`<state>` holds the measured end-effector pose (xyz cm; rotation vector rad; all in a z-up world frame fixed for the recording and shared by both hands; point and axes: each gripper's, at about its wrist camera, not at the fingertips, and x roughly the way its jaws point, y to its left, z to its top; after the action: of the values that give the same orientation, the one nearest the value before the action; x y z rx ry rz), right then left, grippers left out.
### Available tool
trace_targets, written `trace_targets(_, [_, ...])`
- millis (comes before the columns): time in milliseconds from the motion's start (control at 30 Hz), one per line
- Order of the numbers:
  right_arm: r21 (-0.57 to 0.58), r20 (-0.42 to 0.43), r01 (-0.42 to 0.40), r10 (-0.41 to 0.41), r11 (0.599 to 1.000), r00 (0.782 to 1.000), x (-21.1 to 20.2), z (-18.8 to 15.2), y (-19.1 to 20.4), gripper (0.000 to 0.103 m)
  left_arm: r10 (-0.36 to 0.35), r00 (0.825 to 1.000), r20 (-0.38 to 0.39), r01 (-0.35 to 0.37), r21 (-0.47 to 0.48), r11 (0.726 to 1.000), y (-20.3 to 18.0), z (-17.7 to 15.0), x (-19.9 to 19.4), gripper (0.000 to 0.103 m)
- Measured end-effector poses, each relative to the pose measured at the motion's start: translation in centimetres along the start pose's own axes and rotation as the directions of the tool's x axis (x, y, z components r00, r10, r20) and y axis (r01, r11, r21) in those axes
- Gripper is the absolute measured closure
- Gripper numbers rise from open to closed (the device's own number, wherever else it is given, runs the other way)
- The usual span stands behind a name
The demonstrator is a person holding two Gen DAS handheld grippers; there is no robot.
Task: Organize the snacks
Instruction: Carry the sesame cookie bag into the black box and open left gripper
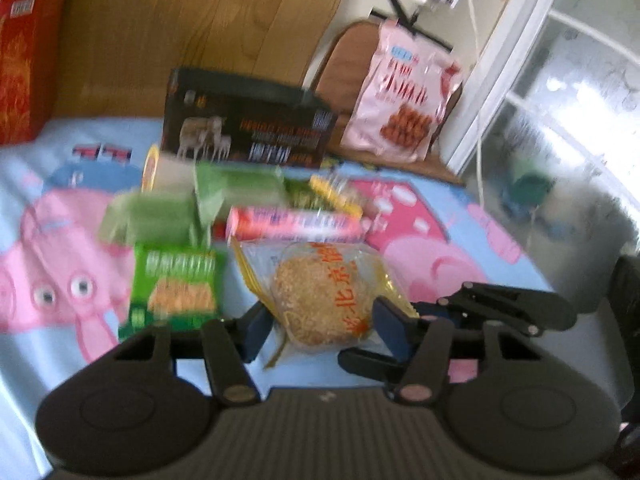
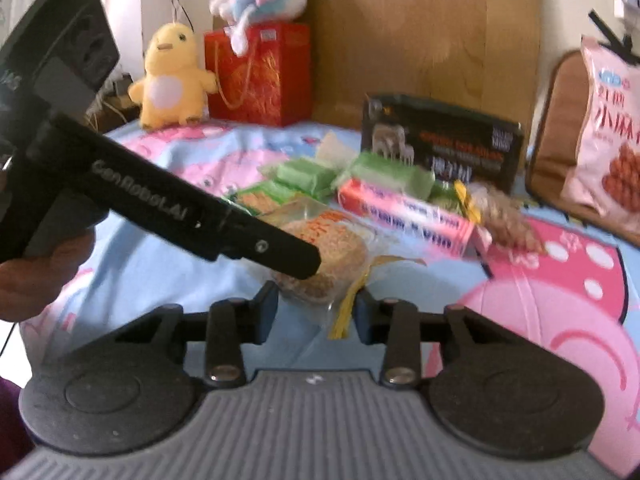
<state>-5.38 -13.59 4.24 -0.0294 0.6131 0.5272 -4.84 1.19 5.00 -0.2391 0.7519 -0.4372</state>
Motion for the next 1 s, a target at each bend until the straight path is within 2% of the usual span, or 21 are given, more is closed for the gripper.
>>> trace_targets(167, [0.007,0.115,0.031,-0.031,1.000,0.993,0.0,3.4,-1.5,0.061,0.021,0.996,0.092,-0.027,0.066,0.997,-0.8,4.9,0.1,0.047])
trace_targets(300, [-0.017,0.170,0.072,-0.068,0.997,0.983,2.7,7.0,-4.3,0.061,0.048,0.991,0.124,-0.055,0.055,0.997,0.2,10.5,2.5,0.047])
trace_targets(500, [0.059,0.166,0.074,-0.083,0.996,0.983,8.9,12.2,-10.8,0.061,0.125,0.982,0.140,-0.130,0.030,0.991,2.9,17.5,8.0,0.047])
trace_targets(633, [0.095,0.113,0.074,-0.084,0.993,0.990,12.6,13.8,-13.9,0.058,0.176,0.978,0.116,-0.176,-0.007,0.984,5.0,19.0,10.8,0.045])
trace_targets(700, [0.110,0.120,0.114,-0.127,0.987,0.985,12.7,13.8,-15.0,0.056,0.188,0.966,0.175,-0.184,-0.038,0.982,6.4,19.1,9.9,0.041])
trace_targets(733, [0.134,0.149,0.125,-0.145,0.983,0.978,12.0,13.6,-15.6,0.055,0.218,0.952,0.214,-0.211,-0.055,0.976,7.1,19.0,9.3,0.035])
trace_targets(767, [0.177,0.185,0.122,-0.155,0.977,0.970,11.1,13.4,-16.4,0.048,0.260,0.938,0.229,-0.249,-0.077,0.965,7.8,19.2,9.2,0.034])
trace_targets(800, [0.227,0.215,0.122,-0.172,0.966,0.961,10.2,12.9,-17.4,0.043,0.293,0.931,0.217,-0.278,-0.099,0.955,8.5,19.3,9.5,0.034])
trace_targets(867, [0.329,0.220,0.136,-0.216,0.934,0.951,9.6,12.2,-19.5,0.041,0.312,0.940,0.140,-0.291,-0.150,0.945,10.4,19.4,10.9,0.039])
trace_targets(933, [0.408,0.179,0.142,-0.232,0.902,0.956,9.9,11.6,-21.2,0.041,0.312,0.947,0.073,-0.296,-0.174,0.939,11.2,18.8,12.3,0.049])
trace_targets(1000, [0.477,0.131,0.119,-0.204,0.871,0.970,10.7,10.7,-22.3,0.041,0.334,0.942,0.023,-0.326,-0.158,0.932,11.2,18.1,13.6,0.059])
